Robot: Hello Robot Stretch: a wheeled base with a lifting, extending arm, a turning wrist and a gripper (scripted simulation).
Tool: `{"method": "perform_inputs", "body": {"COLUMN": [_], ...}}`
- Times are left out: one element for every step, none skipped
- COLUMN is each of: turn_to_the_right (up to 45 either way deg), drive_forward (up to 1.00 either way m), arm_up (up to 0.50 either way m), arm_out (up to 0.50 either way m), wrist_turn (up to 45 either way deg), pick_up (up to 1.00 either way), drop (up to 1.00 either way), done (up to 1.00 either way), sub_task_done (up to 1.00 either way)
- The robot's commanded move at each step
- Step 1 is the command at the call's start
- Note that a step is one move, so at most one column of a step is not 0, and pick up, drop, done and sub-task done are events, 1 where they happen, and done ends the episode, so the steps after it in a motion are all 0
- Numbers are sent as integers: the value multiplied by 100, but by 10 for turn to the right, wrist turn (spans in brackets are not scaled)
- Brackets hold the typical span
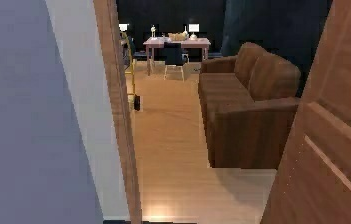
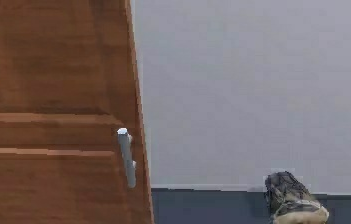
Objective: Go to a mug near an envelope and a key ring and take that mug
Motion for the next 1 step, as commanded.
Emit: {"method": "perform_inputs", "body": {"turn_to_the_right": [0], "drive_forward": [100], "arm_up": [0], "arm_out": [0], "wrist_turn": [0], "pick_up": [0], "drop": [0], "done": [0], "sub_task_done": [0]}}
